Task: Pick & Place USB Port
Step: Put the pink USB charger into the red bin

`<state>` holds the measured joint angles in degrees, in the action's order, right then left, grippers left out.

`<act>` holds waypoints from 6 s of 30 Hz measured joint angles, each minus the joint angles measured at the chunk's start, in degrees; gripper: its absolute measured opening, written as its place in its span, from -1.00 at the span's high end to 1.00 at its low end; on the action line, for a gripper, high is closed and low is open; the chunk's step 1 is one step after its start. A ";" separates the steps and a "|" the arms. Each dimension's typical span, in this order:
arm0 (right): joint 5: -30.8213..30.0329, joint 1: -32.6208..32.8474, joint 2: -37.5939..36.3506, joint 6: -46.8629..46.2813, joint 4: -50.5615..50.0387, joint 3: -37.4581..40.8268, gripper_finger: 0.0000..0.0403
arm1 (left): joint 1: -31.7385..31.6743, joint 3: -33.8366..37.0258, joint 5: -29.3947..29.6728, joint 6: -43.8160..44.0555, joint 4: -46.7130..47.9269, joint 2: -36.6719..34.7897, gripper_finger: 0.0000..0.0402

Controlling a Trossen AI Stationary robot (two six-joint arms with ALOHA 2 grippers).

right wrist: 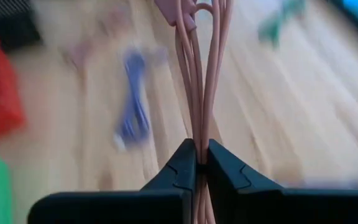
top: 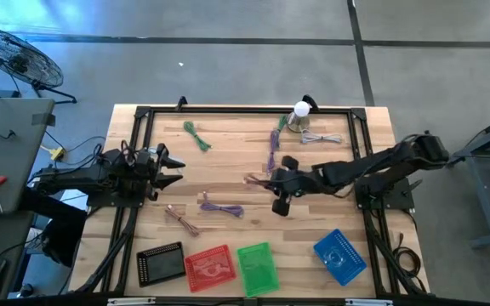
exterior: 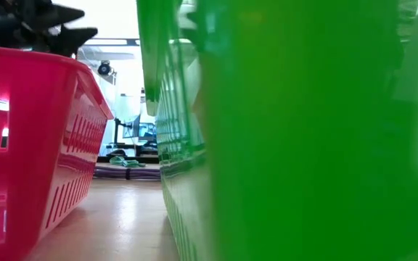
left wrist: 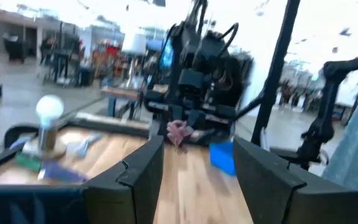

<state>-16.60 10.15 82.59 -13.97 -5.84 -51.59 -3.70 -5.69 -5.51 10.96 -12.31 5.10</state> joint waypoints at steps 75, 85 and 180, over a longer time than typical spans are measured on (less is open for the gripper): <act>6.63 9.80 -2.58 16.78 21.15 -0.13 0.04 | 55.21 -65.97 43.62 37.25 45.27 80.97 0.91; 0.63 16.57 -2.58 15.30 21.23 -0.13 0.03 | 51.62 -75.76 29.00 47.93 56.23 95.10 0.91; -6.68 22.54 -2.58 15.47 12.62 -0.09 0.03 | 43.59 -84.90 34.53 31.73 73.43 85.11 0.96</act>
<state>-23.28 32.69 80.01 1.50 6.79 -51.68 39.89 -90.60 29.03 42.69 61.13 90.21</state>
